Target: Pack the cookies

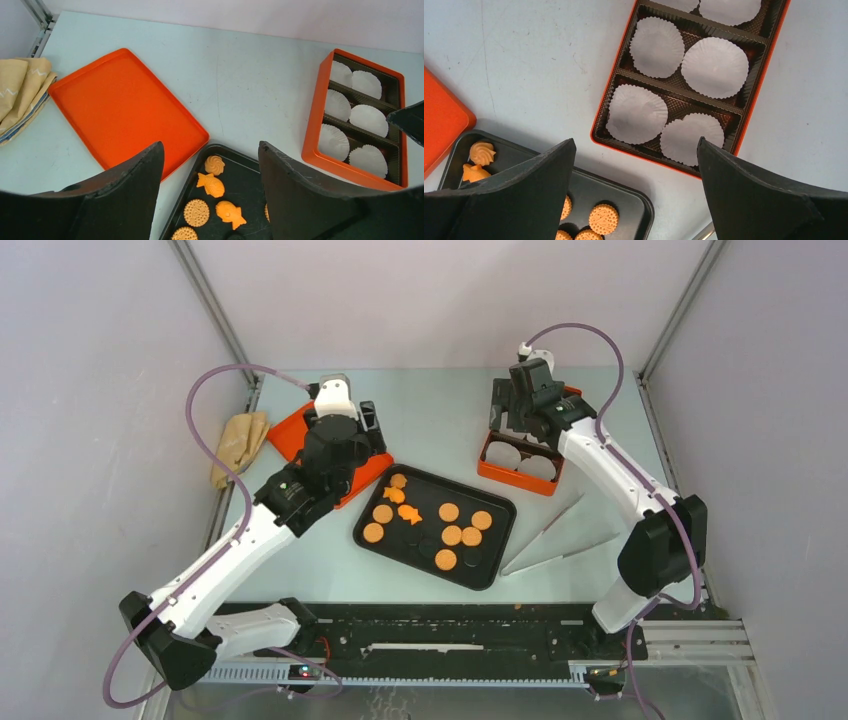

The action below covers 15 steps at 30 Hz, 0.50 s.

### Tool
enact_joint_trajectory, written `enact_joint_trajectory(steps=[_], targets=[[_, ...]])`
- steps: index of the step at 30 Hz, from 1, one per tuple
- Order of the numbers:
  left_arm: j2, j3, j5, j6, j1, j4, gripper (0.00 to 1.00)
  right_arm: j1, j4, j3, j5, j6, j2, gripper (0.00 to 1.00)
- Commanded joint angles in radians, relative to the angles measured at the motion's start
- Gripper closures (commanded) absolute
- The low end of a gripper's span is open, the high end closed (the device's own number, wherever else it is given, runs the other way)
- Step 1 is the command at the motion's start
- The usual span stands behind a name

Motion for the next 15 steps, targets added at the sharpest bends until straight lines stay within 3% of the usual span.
enact_joint_trajectory(steps=[1, 5, 9, 15], targets=[[-0.006, -0.008, -0.040, -0.013, 0.005, -0.004, 0.26, 0.000, -0.051, 0.059, -0.001, 0.038, 0.027, 0.00], [0.050, 0.034, 0.000, -0.022, 0.076, -0.016, 0.25, -0.028, -0.050, 0.145, -0.127, 0.030, 0.105, 0.01], [0.139, 0.092, 0.229, -0.157, 0.256, -0.080, 0.39, -0.060, -0.112, 0.326, -0.192, 0.060, 0.236, 0.07], [0.188, 0.052, 0.252, -0.206, 0.286, -0.098, 0.53, -0.080, -0.246, 0.594, -0.207, 0.053, 0.506, 0.16]])
